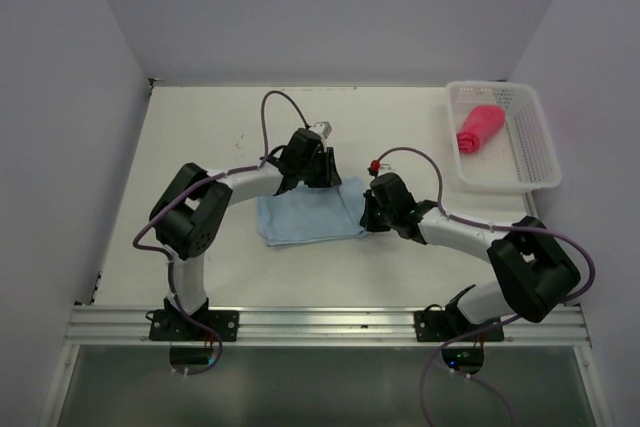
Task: Roll the towels
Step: Roll the towel
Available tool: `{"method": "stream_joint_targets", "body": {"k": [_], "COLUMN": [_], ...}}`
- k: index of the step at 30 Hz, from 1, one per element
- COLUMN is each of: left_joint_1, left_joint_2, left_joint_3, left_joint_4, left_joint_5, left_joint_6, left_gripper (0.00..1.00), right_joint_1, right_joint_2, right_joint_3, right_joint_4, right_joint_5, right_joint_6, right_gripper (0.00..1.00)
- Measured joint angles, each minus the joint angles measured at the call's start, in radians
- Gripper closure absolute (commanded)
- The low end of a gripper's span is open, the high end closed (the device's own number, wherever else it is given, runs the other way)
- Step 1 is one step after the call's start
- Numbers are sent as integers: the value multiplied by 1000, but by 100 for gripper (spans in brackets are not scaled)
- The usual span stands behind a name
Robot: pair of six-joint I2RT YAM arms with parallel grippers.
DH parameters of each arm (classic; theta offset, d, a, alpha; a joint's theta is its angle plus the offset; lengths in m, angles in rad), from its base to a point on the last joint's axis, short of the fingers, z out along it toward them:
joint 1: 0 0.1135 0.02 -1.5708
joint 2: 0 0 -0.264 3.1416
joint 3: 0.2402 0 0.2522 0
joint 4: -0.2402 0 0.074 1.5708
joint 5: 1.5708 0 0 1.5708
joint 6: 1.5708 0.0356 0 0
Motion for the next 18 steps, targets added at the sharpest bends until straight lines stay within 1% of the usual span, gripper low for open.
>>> {"method": "stream_joint_targets", "body": {"k": [8, 14, 17, 18], "left_joint_1": [12, 14, 15, 15], "left_joint_2": [-42, -57, -58, -58], "left_joint_3": [0, 0, 0, 0], "left_joint_4": [-1, 3, 8, 8], "left_joint_5": [23, 81, 114, 122], "left_joint_6": [-8, -46, -77, -86], "left_gripper": [64, 63, 61, 58], "right_joint_1": [91, 146, 161, 163], "right_joint_2": [0, 8, 23, 27], "right_joint_3": [59, 88, 94, 94], "right_joint_4": [-93, -120, -122, -124], "right_joint_5": [138, 239, 262, 266], "right_joint_6": [-94, -137, -145, -146], "right_gripper": [100, 100, 100, 100]}}
